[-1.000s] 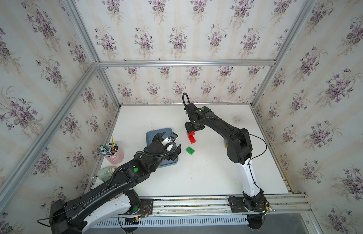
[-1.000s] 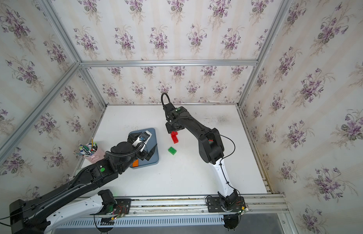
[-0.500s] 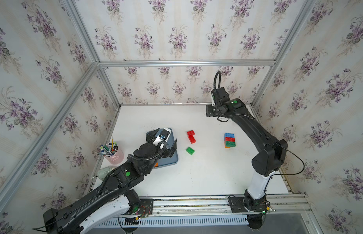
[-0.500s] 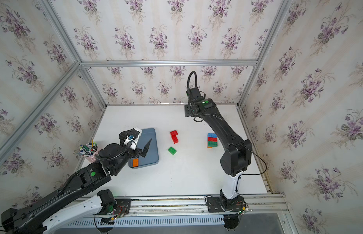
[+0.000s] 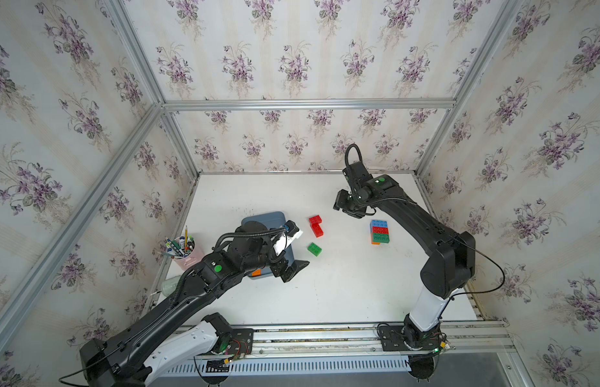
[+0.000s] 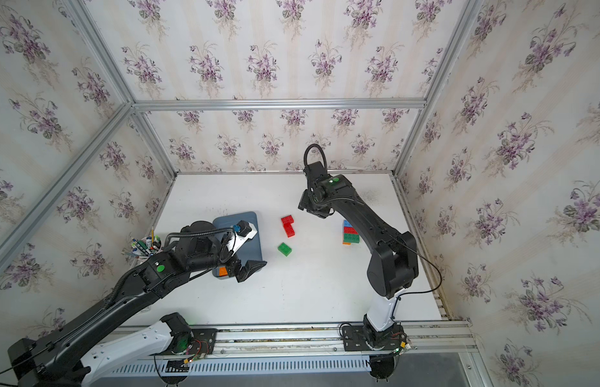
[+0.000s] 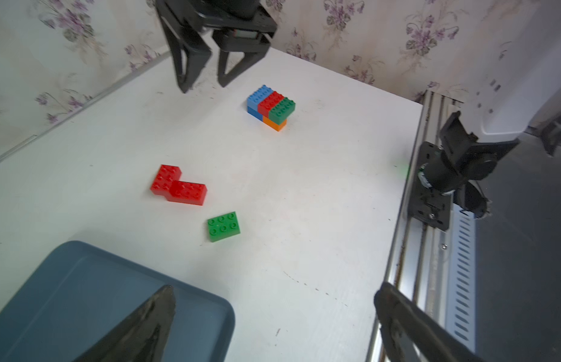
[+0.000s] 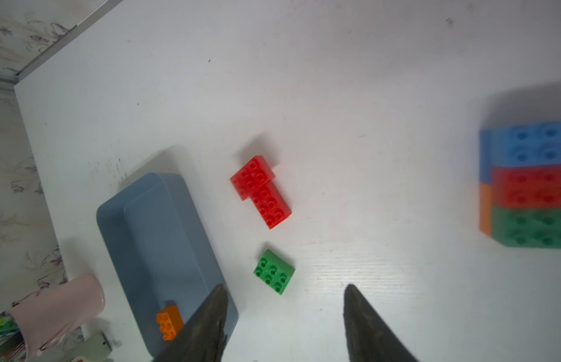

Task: Assemble a rectangle with lego
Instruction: Pick up the lego brick from the center of the board.

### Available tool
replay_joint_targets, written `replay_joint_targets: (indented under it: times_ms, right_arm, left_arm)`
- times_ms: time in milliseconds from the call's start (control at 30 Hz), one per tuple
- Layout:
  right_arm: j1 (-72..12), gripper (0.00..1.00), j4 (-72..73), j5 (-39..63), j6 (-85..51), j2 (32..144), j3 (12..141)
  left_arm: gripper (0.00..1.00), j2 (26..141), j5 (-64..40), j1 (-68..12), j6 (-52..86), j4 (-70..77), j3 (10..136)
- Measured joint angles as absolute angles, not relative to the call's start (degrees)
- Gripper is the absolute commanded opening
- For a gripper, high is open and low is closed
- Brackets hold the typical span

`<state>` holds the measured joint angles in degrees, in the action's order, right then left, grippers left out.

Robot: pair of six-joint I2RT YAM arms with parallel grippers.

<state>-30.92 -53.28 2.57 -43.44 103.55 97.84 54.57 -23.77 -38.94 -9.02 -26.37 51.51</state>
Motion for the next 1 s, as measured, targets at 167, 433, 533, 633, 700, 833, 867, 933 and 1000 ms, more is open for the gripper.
replay_joint_targets:
  times_ms: [167,433,533,633,700,833,867,933,1000]
  right_arm:
    - [-37.26,0.61,-57.25,5.58,-51.62,108.71,98.8]
    - [-40.6,0.63,-57.93,8.16,-57.3,114.74,97.36]
    - [-41.32,0.65,-57.04,8.78,-58.39,116.03,96.2]
    - [-41.8,0.66,-56.1,9.69,-59.18,117.05,94.72]
    - [-42.06,0.66,-55.29,9.82,-59.79,117.56,93.62]
    - [-42.33,0.68,-53.93,10.13,-60.55,118.93,92.99]
    - [-42.37,0.68,-53.58,10.13,-60.84,119.44,93.34]
    - [-42.33,0.69,-52.86,10.11,-61.36,120.16,94.11]
    - [-42.3,0.69,-52.12,10.07,-61.76,120.7,94.76]
  left_arm:
    - [1.0,60.05,-23.66,-33.67,-3.53,-29.74,53.21]
    - [1.0,56.8,-7.81,-30.68,2.92,-33.87,52.16]
    - [1.0,55.86,-3.07,-30.28,4.73,-35.75,51.37]
    - [1.0,55.07,-0.08,-30.26,6.26,-36.97,49.78]
    - [1.0,54.5,1.06,-30.24,6.94,-37.01,48.66]
    - [1.0,53.41,1.96,-30.24,7.33,-36.97,47.4]
    - [1.0,53.21,1.96,-30.24,7.31,-36.93,47.35]
    - [1.0,52.93,2.07,-30.24,7.31,-36.77,47.35]
    - [1.0,52.69,2.26,-30.24,7.27,-36.62,47.35]
